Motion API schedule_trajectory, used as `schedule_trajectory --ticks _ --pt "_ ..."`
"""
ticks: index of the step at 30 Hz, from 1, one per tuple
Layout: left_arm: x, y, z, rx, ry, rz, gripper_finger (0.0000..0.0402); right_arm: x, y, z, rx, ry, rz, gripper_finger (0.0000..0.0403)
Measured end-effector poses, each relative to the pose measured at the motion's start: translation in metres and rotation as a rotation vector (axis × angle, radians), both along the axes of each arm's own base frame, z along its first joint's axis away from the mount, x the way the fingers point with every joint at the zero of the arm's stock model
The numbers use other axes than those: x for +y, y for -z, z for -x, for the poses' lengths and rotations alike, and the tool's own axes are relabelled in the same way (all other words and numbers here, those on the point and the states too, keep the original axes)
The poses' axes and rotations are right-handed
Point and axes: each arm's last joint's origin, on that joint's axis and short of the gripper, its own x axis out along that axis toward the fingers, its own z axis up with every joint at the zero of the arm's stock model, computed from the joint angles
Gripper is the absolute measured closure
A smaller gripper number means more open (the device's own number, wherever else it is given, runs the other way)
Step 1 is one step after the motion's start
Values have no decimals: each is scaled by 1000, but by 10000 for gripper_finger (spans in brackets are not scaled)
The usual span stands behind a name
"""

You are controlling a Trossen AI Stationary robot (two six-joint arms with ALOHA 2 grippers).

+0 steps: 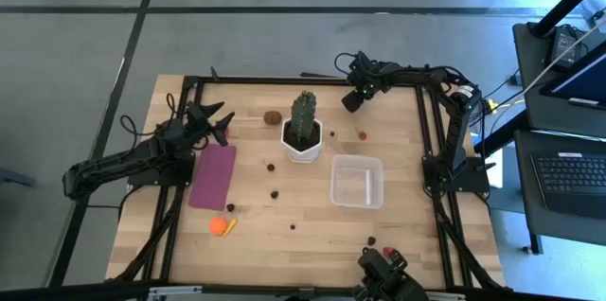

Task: Pick and placing Produce into tupperware
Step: Put the strawberry into the transparent bin

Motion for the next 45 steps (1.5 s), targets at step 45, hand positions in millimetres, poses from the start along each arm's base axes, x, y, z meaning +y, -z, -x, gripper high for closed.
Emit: schedule_trajectory --ticks 45 --pt "0 0 0 0 -7 -1 157 235 -129 -23 -11 -224 -96 303"
